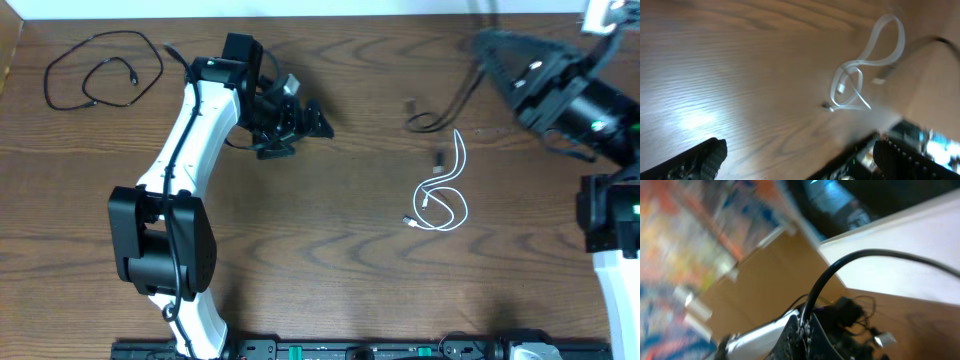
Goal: Untangle cables
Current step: 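Bring the right gripper with the black cable toward the left gripper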
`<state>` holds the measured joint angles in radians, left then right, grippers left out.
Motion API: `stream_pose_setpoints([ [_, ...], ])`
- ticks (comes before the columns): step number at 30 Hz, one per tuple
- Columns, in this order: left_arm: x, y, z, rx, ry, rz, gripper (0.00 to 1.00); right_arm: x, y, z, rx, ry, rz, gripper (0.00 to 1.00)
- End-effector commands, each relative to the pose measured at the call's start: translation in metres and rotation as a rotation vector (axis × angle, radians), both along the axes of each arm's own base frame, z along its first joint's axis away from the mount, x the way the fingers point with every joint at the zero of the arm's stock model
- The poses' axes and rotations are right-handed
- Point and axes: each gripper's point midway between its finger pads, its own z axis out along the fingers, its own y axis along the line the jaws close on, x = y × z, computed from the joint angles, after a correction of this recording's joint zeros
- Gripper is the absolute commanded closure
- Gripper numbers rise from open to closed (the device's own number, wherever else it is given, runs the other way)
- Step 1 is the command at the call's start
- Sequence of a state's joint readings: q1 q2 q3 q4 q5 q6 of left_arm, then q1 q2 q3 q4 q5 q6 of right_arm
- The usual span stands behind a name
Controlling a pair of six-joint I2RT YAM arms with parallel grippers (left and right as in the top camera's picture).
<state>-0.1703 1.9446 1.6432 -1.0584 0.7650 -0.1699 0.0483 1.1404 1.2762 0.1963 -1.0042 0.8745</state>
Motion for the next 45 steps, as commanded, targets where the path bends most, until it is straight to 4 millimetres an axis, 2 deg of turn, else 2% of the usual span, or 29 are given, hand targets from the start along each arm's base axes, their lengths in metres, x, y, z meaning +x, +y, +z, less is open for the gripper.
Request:
stream_pose_setpoints([
  [1,-0.004,-0.015,0.032,-0.178,-0.125,-0.127,0.01,-0.026,0.031,0.004,-0.12,-0.255,0.099,0.99],
  [4,0.004,-0.003,0.05,-0.211,-0.18,-0.091,0.02,-0.029,0.044,0.0,-0.124,-0.264,0.142,0.99],
  [8,0.01,0.034,0.085,-0.219,-0.281,-0.004,0.02,-0.025,0.062,-0.012,-0.122,-0.228,0.199,0.99],
  [10,0.007,0.048,0.1,-0.214,-0.313,0.03,0.01,-0.02,0.071,-0.02,-0.123,-0.202,0.223,0.99],
  [14,0.0,0.063,0.12,-0.206,-0.352,0.067,0.01,-0.008,0.086,-0.037,-0.127,-0.148,0.249,0.99],
  [18,-0.01,0.075,0.143,-0.202,-0.398,0.111,0.01,0.006,0.101,-0.064,-0.144,-0.051,0.287,0.99],
  [21,-0.018,0.079,0.16,-0.22,-0.361,0.201,0.01,0.011,0.113,-0.084,-0.159,0.018,0.322,0.99],
  [24,-0.027,0.079,0.175,-0.262,-0.251,0.342,0.0,0.016,0.124,-0.101,-0.173,0.049,0.355,0.99],
  [26,-0.036,0.078,0.189,-0.305,-0.147,0.465,0.05,0.022,0.135,-0.119,-0.197,0.061,0.376,0.99],
  [28,-0.042,0.077,0.197,-0.329,-0.099,0.526,0.05,0.023,0.144,-0.131,-0.206,0.089,0.396,0.99],
  [35,-0.049,0.077,0.229,-0.389,-0.138,0.593,0.05,0.019,0.175,-0.166,-0.231,0.167,0.473,0.99],
  [40,-0.052,0.076,0.231,-0.403,-0.107,0.621,0.05,0.005,0.193,-0.171,-0.239,0.172,0.518,0.99],
  [45,-0.052,0.076,0.23,-0.409,-0.078,0.639,0.07,-0.014,0.211,-0.146,-0.178,0.097,0.576,0.99],
])
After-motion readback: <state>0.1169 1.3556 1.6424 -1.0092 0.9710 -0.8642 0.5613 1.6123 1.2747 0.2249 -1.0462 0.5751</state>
